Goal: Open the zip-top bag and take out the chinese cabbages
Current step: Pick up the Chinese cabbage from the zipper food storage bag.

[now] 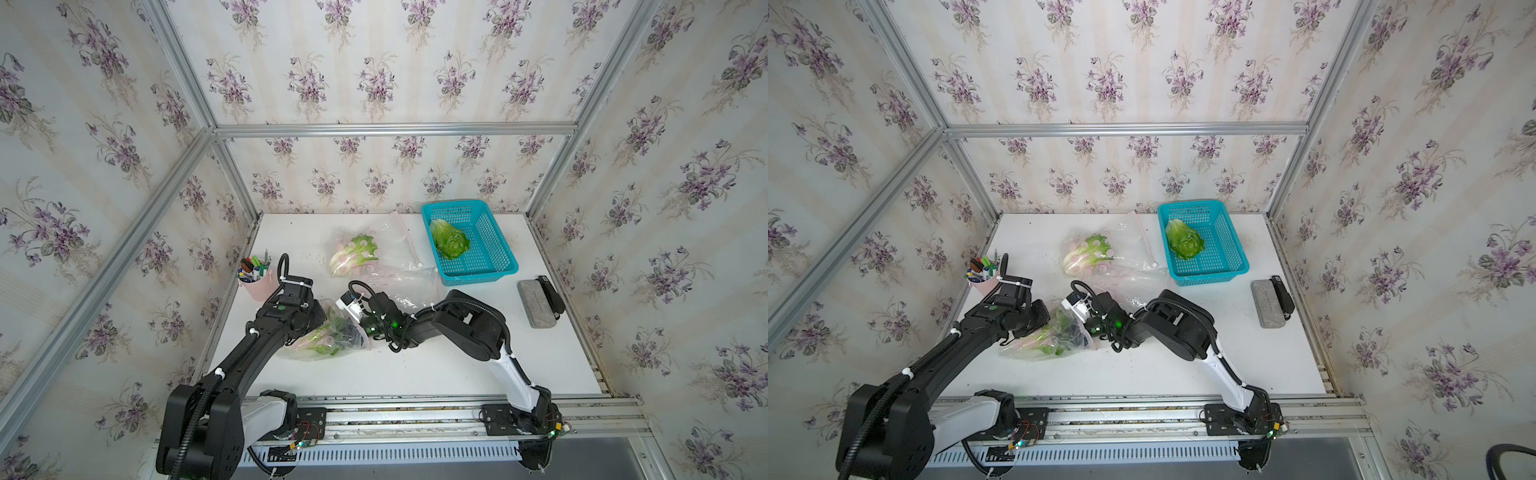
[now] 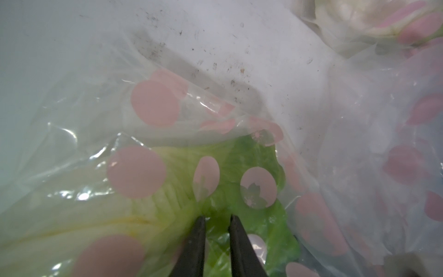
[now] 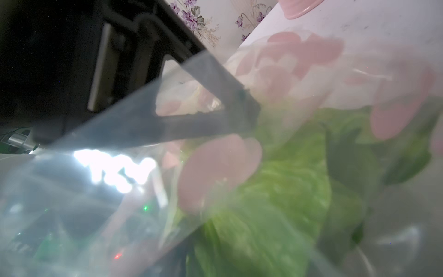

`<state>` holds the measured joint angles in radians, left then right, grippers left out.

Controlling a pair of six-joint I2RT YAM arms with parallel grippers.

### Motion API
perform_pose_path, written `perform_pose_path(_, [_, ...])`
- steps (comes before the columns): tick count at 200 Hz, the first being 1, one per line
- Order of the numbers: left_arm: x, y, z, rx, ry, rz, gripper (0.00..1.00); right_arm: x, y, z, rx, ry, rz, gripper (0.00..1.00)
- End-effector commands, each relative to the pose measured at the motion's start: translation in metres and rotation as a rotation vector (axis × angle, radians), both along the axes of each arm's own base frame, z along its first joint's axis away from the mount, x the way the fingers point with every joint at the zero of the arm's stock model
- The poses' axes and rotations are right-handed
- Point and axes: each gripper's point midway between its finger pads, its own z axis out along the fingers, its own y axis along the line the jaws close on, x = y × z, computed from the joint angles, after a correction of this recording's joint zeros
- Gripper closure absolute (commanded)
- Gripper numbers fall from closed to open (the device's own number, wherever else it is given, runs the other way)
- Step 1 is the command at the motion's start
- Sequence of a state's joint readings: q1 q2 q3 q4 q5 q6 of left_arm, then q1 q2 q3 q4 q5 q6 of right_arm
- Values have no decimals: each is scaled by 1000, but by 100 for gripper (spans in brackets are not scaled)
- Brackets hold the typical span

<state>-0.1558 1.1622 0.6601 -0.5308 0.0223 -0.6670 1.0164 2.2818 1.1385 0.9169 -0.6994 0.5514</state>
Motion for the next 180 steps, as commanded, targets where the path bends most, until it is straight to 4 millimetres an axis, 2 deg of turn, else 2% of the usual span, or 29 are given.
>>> perform_pose_path(1, [-12,-1,-6,-18,49,8,80,-3,2,5,29,19,1,70])
perform_pose_path(25, [-12,-2,-4,-23,38,6,79,-1,2,10,49,25,-15,90])
perform_pose_path(33, [-11,-2,-2,-26,31,5,74,-1,2,10,49,27,-18,96])
perform_pose_path(39, [-11,-3,1,-27,20,2,62,-1,1,11,49,26,-20,100])
perform_pose_path(49, [-9,-3,6,-28,-4,-7,26,-1,-2,12,42,23,-30,100])
perform_pose_path(62, [-7,-3,17,-21,-46,-30,1,-2,-9,15,32,4,-44,100])
perform_pose_path(91, [-7,7,38,35,-146,-35,1,-4,-30,24,24,-44,-75,100])
perform_pose_path(111, [-11,14,43,59,-181,-12,1,-4,-44,28,23,-59,-96,100])
perform_pose_path(134, [-17,14,35,49,-156,0,1,-2,-56,26,17,-62,-113,100])
perform_pose_path(180, [-21,7,12,9,-30,-6,1,-7,-67,28,25,-86,-109,100])
